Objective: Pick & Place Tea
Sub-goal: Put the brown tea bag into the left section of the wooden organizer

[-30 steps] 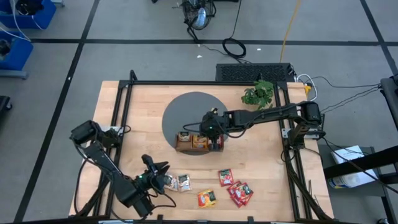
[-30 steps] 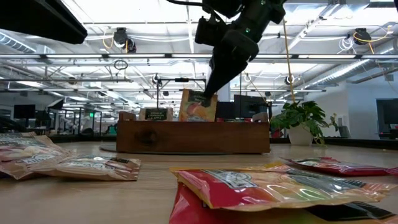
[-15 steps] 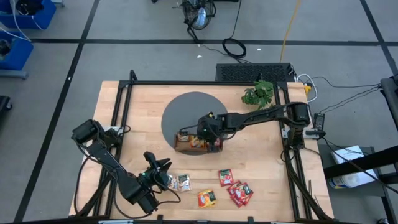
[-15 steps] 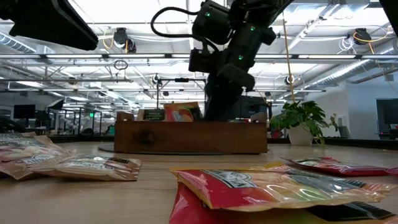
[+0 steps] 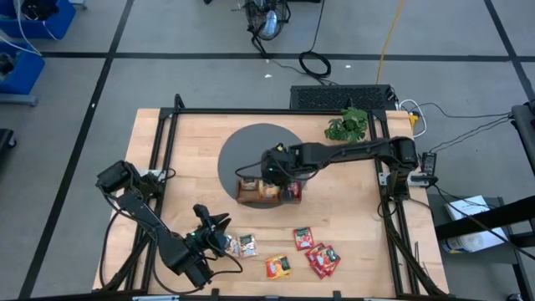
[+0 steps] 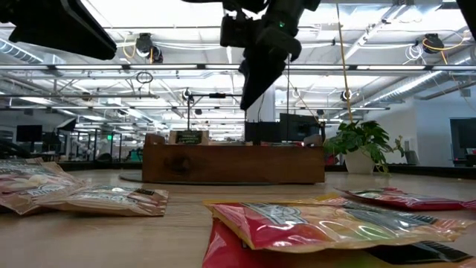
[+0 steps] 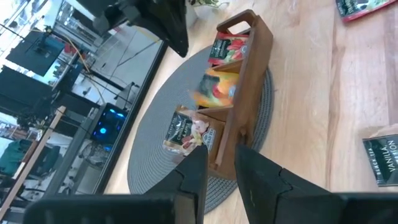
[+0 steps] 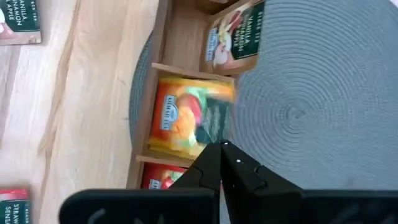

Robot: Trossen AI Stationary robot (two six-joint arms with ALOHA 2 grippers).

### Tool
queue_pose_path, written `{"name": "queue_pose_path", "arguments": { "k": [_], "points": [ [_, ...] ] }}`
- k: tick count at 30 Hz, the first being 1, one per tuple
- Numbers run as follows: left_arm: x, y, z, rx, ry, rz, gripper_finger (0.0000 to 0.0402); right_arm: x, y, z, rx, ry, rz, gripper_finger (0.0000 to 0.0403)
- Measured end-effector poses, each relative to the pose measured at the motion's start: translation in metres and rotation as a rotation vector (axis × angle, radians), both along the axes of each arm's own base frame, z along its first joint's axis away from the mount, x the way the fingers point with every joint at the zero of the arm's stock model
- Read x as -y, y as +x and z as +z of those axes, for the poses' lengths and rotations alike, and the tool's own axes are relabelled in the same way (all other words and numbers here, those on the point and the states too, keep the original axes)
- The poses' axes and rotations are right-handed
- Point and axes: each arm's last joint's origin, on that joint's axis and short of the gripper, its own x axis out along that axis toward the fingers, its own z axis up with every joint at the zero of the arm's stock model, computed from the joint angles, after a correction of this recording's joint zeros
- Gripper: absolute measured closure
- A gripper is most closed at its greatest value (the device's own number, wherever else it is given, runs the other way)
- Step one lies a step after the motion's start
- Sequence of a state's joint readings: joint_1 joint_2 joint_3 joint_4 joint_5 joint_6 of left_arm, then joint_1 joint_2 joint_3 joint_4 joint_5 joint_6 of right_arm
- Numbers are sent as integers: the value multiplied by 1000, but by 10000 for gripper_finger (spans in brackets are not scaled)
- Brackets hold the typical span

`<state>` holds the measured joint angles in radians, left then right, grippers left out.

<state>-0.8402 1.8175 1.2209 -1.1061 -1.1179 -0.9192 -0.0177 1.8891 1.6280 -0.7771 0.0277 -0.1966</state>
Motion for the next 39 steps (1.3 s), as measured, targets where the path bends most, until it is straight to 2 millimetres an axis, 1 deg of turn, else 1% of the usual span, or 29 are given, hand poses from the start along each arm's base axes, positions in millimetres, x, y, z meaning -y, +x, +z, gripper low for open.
{"name": "queue_pose_path", "arguments": {
  "k": [2,6,8,12,17,19,21,23,26,28,30,32,35,37,39],
  "points": [
    [0,0,0,0,-1,0,314,0,1,4,0,1,0,403],
    [0,0,0,0,-1,0,314,0,2,4,-35,-8,-4,403],
    [0,0,0,0,0,0,314,-2,2,3,-38,-21,-2,403],
    [1,-1,0,-1,-1,-3,314,-12,6,6,13,-20,22,403],
    [4,-4,-1,-10,-19,-12,314,-37,6,16,86,29,33,403],
    [7,-7,-1,-13,-37,-16,314,-53,5,17,86,112,84,403],
    [11,-10,-1,-9,-58,-24,314,-74,4,18,100,207,159,403],
    [15,-15,-2,-8,-62,-42,314,-101,2,12,135,254,252,403],
    [20,-20,-1,1,-72,-59,314,-142,-4,-11,263,256,404,403],
    [22,-23,-1,13,-84,-62,314,-163,-10,-29,362,273,478,403],
    [23,-24,-1,33,-103,-52,314,-176,-17,-41,461,285,530,403],
    [23,-23,-1,54,-125,-34,314,-181,-22,-51,520,280,562,403],
    [20,-19,-1,67,-135,-11,314,-178,-30,-67,543,247,605,403],
    [16,-16,-1,62,-100,-16,314,-169,-33,-77,548,207,626,403],
    [12,-11,0,65,-42,-26,314,-155,-33,-85,550,175,618,403]
  ]
}}
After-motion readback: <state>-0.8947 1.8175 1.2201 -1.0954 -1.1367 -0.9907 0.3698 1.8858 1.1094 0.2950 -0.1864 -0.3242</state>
